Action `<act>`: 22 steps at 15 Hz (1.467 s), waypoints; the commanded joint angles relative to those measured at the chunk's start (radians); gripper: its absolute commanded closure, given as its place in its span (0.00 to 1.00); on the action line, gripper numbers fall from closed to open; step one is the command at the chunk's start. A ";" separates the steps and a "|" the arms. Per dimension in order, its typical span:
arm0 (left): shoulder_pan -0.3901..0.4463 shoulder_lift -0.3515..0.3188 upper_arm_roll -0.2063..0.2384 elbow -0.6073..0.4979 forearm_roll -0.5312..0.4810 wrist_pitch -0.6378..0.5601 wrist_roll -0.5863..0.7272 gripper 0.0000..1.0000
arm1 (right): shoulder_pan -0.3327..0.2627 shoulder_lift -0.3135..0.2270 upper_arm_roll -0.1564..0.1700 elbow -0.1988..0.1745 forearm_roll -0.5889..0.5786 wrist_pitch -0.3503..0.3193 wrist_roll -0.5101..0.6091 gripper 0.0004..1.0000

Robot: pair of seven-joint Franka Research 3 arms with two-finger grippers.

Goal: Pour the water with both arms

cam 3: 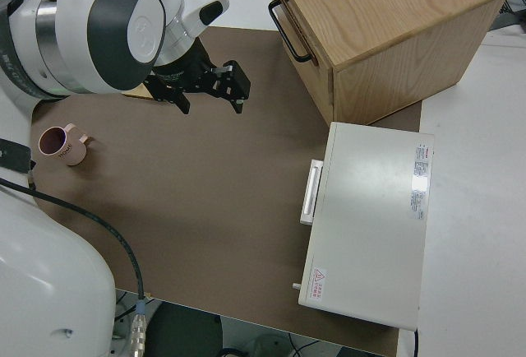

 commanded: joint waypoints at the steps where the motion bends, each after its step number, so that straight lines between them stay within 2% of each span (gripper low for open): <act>1: -0.008 0.034 0.008 0.043 0.003 -0.049 -0.005 1.00 | -0.002 -0.016 0.000 -0.017 -0.006 0.008 -0.025 0.01; 9: 0.000 0.070 0.016 0.061 0.003 -0.093 0.005 1.00 | -0.002 -0.016 0.000 -0.017 -0.004 0.008 -0.025 0.01; 15: 0.000 0.167 0.021 0.189 0.003 -0.233 0.005 1.00 | -0.002 -0.016 0.000 -0.017 -0.004 0.008 -0.025 0.01; 22: 0.001 0.207 0.022 0.230 0.003 -0.334 0.005 1.00 | -0.002 -0.016 0.000 -0.017 -0.004 0.008 -0.025 0.01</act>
